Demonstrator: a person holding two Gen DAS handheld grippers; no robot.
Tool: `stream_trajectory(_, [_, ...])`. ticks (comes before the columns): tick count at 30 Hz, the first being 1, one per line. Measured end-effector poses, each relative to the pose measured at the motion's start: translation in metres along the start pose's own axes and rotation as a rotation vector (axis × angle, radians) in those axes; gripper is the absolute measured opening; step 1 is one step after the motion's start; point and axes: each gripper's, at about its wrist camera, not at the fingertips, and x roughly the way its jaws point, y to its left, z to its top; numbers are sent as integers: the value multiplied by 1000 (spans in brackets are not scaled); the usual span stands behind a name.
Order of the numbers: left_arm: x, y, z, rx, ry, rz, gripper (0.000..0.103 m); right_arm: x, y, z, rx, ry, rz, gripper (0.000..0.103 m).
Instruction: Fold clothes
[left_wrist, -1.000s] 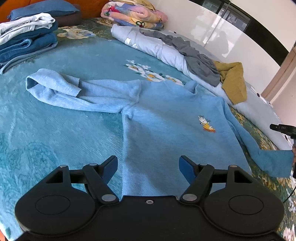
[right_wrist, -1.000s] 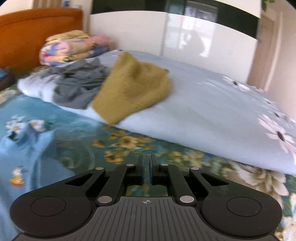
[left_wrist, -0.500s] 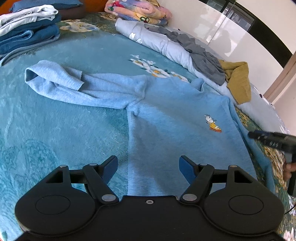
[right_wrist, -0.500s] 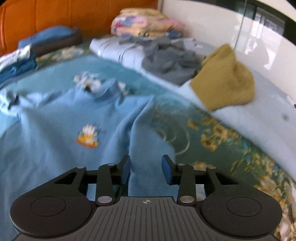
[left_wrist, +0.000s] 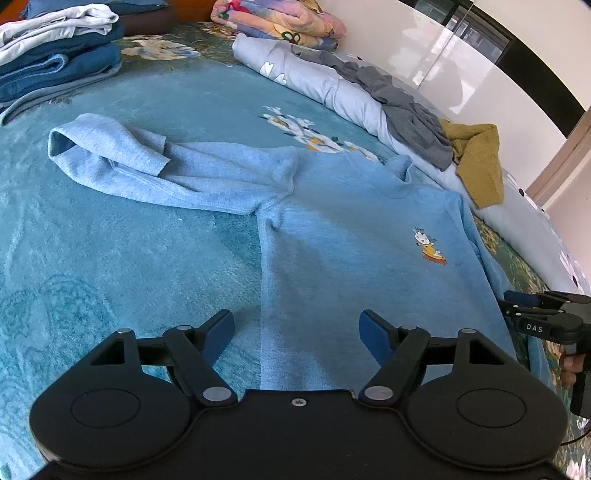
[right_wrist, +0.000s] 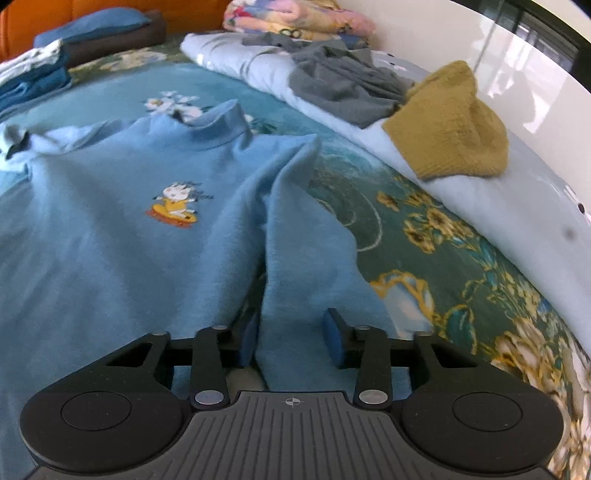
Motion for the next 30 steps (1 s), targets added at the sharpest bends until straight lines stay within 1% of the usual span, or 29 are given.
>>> stream_trajectory(1, [0, 0, 0, -1, 0, 0, 73, -1, -3, 0, 12, -6, -3, 16])
stream_trajectory(2, [0, 1, 0, -1, 0, 0, 73, -2, -5, 1, 23, -13, -6, 8])
stream_trajectory(5, [0, 1, 1, 0, 0, 0, 73, -9, -15, 6, 34, -47, -45, 4])
stream_trajectory(9, [1, 1, 1, -1, -2, -1, 73, -10, -36, 20, 20, -89, -158, 4])
stream_trajectory(11, [1, 1, 2, 0, -2, -1, 73, -3, -52, 28, 36, -89, -201, 4])
stream_trajectory(14, [2, 1, 2, 0, -2, -1, 73, 13, -70, 36, 48, -64, -253, 4])
stream_trajectory(17, [2, 2, 3, -2, -2, -1, 73, 32, -83, 39, 72, -20, -283, 4])
stream_trajectory(20, [3, 4, 4, -3, -3, -1, 73, 50, -95, 34, 134, 22, -288, 4])
stream_trajectory(24, [4, 6, 7, -3, -4, -2, 73, 65, -102, 25, 193, 71, -265, 4])
stream_trajectory(27, [5, 6, 10, 4, -5, -5, 73, 67, -98, 26, 176, 77, -272, 4])
stream_trajectory(29, [6, 5, 15, 20, -6, -14, 73, 62, -96, 29, 159, 86, -260, 5])
stream_trajectory(30, [6, 4, 19, 33, -10, -21, 73, 58, -96, 32, 158, 83, -249, 10])
